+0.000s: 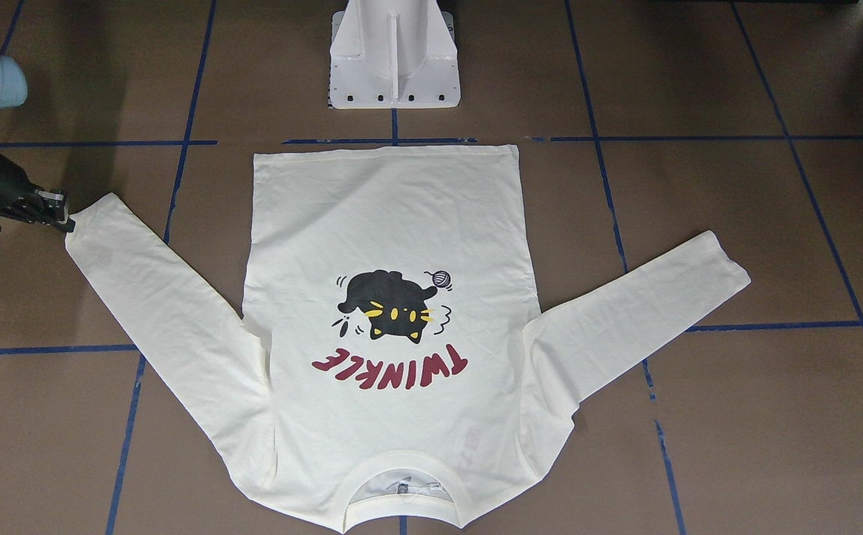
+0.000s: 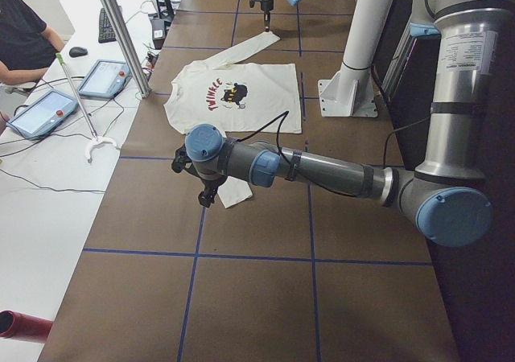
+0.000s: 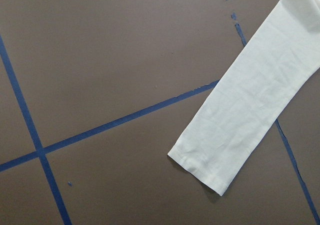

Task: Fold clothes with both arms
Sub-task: 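Lower the right gripper to the cuff of the sleeve nearest it and grasp, then carry the sleeve cuff across the shirt front toward the other sleeve with the right gripper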

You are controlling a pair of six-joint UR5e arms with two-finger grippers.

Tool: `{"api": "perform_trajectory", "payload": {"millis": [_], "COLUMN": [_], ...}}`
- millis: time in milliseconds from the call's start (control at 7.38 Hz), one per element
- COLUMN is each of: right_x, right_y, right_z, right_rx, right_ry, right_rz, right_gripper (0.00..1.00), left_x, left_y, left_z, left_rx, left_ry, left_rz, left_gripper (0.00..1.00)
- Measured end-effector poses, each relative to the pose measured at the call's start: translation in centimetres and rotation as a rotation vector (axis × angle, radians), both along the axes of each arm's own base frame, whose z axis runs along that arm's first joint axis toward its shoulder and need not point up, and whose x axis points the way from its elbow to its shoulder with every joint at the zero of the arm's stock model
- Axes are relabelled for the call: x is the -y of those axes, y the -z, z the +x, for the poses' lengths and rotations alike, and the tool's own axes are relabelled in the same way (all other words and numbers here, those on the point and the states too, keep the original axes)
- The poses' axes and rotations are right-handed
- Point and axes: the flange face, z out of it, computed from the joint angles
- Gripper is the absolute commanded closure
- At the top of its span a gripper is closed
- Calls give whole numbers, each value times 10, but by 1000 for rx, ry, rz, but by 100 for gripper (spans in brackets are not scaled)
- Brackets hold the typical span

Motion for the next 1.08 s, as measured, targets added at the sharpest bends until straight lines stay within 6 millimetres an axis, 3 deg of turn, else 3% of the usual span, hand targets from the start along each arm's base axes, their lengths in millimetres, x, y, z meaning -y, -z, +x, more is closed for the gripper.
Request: {"api": "perform_trajectory", "payload": {"millis": [136,271,542,678,813,949,1084], "right_x": [10,35,106,134,155,161,149], "right_y": [29,70,190,260,336,407,460], "right_z": [0,-2,-28,-65,-128,-213,-295], "right_rx": [39,80,144,168,181,175,168], "right_ry": [5,-3,-78,-127,-177,-225,-256], "right_rz": [8,0,-68,-120,-159,-156,-123], "right_gripper": [100,100,100,100,100,100,94], "left_x": [0,0,-1,-2,-2,-2,-2], "left_y": [0,1,6,7,9,9,9], "left_z": [0,0,0,0,0,0,1], "left_rx": [0,-1,-3,-3,-4,-4,-4], "left_ry": [0,1,1,2,2,2,2], "left_rz": [0,1,9,11,13,14,14], "left_gripper": [0,0,0,0,0,0,0]}}
